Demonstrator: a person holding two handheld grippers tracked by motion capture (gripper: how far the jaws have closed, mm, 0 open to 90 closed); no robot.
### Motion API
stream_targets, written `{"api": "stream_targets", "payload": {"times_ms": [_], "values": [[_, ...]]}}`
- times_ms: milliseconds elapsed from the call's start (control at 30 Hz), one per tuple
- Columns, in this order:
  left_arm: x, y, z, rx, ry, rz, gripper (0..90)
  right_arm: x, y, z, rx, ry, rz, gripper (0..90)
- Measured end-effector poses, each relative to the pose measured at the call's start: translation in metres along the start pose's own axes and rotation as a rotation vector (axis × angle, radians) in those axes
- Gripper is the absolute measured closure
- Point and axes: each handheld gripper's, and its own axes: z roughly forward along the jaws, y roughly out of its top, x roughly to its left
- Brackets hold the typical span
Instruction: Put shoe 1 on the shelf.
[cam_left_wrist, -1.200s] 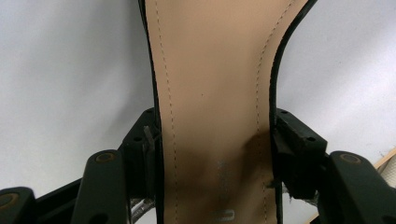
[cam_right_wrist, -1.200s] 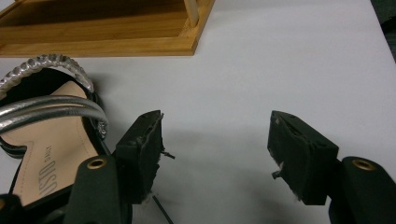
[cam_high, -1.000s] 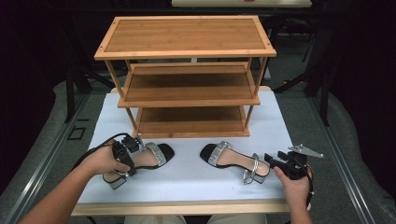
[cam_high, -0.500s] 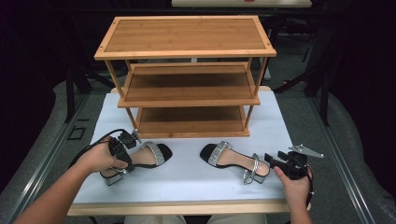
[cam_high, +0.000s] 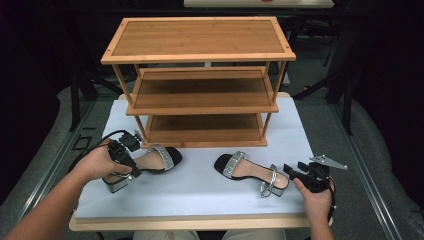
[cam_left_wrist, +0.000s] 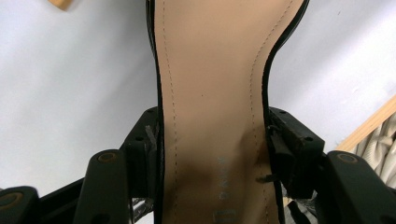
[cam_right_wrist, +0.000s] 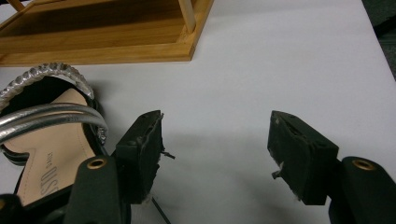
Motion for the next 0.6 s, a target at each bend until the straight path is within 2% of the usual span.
{"api": "stream_targets", "payload": {"times_ms": [100,200,233,267,300,333,500,600], "values": [[0.000,0.003,-0.002,-0.012,0.005,-0.010,42.3,0.000,0.000,0.001,-0.011,0.003,0.004,34.8],[0.000,0.007,-0.001,-0.016,-0.003,-0.048,42.3,0.000,0.000,0.000,-0.014,0.007,0.008,34.8],[-0.001,0.012,0.002,-0.020,-0.010,-0.087,42.3,0.000,0.000,0.000,-0.017,0.007,0.011,34.8],[-0.001,0.012,0.002,-0.020,-0.010,-0.087,42.3,0.000,0.000,0.000,-0.017,0.007,0.011,34.8],[-0.001,0.015,0.003,-0.020,-0.010,-0.114,42.3,-0.001,0.000,0.000,-0.014,0.008,0.012,34.8],[-0.002,0.018,0.006,-0.039,-0.012,-0.151,42.3,-0.001,0.000,0.000,-0.005,0.005,0.011,34.8],[-0.004,0.035,0.013,-0.094,0.010,-0.270,42.3,0.001,-0.001,0.002,-0.011,0.008,0.010,34.8],[-0.004,0.044,0.017,-0.122,0.022,-0.318,42.3,0.001,-0.001,0.002,-0.002,0.008,0.004,34.8]]}}
